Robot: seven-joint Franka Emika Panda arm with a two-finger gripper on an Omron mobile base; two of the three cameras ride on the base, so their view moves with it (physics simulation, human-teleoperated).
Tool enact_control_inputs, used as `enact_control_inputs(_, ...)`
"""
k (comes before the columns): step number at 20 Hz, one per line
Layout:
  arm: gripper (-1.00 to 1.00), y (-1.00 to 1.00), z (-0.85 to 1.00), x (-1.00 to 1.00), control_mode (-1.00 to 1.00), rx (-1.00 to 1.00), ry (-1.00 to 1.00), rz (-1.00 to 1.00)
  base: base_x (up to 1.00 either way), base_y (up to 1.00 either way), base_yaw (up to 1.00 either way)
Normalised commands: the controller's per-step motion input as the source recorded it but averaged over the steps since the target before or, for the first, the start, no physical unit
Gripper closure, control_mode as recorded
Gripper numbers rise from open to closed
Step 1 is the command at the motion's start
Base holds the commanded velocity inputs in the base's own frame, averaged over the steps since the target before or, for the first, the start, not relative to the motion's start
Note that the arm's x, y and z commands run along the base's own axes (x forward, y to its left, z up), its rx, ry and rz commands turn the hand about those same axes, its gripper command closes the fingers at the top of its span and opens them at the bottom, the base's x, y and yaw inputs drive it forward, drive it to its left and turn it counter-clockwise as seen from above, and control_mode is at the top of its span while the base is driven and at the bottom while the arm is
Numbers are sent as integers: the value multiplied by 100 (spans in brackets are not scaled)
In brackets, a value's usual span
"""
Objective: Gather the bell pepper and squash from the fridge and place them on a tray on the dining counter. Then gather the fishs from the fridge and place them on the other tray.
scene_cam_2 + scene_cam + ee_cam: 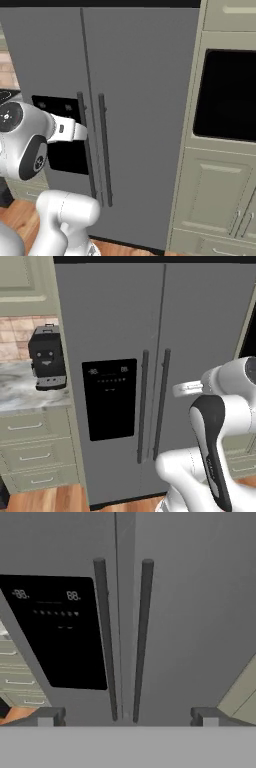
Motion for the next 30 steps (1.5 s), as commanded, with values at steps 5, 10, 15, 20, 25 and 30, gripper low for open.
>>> enact_control_inputs(5,-100,0,0,0,100,0,0,0,-49,-16,0)
enact_control_inputs(10,-100,0,0,0,100,0,0,0,-45,0,0)
enact_control_inputs(15,-100,-4,-2,6,-100,0,0,0,-5,0,0)
enact_control_inputs(20,-100,-16,-5,74,-100,0,0,1,0,0,0)
enact_control_inputs(25,-100,0,-28,100,-100,0,0,6,0,0,0)
enact_control_inputs(30,-100,0,-37,93,-100,1,0,4,0,0,0)
